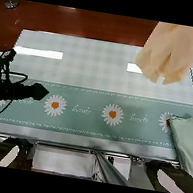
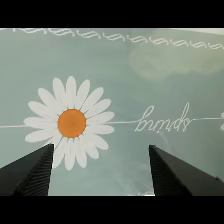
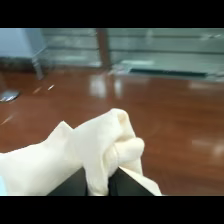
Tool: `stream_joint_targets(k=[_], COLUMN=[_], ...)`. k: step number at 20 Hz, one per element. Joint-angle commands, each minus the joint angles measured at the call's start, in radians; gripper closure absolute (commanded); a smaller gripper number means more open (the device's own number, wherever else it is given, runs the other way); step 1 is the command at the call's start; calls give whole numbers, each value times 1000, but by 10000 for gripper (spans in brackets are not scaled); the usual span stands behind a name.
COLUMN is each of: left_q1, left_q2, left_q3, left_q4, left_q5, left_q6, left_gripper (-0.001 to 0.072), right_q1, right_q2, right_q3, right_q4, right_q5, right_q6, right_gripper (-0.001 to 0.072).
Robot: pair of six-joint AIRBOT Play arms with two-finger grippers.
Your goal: Fold the shirts.
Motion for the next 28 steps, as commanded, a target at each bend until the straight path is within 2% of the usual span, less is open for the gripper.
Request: stream_joint_targets(k=[1, 4, 8, 12, 13, 14, 16, 18, 20, 22, 24, 27, 28], left_q1=[0, 0, 0, -11, -21, -35, -61, -67, -47, -4, 20, 17, 17], left_q2=[7, 7, 6, -26, -39, -53, -79, -93, -95, -102, -122, -153, -167], left_q3=[-16, -16, -16, -16, -16, -16, -16, -16, -15, -17, -49, -176, -206], left_q4=[-21, -27, -27, -27, -27, -27, -27, -25, -8, -9, -56, -264, -271], left_q5=[49, 49, 46, 45, 44, 45, 43, 34, 3, -87, -153, -154, -150], left_q6=[1, 2, -30, -29, -28, -25, 4, 6, 16, 58, 83, 193, 203], left_gripper=[6, 6, 6, 6, 6, 6, 5, 6, 6, 6, 6, 6, 7], right_q1=[174, 342, 523, 671, 682, 677, 606, 457, 262, 69, -121, -338, -375], right_q2=[24, -6, -151, -402, -447, -473, -472, -421, -324, -214, -100, 45, 80], right_q3=[-116, -348, -633, -679, -679, -678, -645, -595, -587, -623, -763, -1094, -1200], right_q4=[17, 0, 8, 116, 180, 251, 296, 262, 155, -41, -123, -22, 23], right_q5=[135, 108, -52, -162, -198, -217, -159, -22, 111, 207, 200, 91, 59], right_q6=[-7, 11, 109, 136, 135, 111, 68, 49, 44, 45, 45, 30, -5], right_gripper=[686, 686, 686, 683, 489, 66, 91, 92, 92, 92, 93, 94, 94])
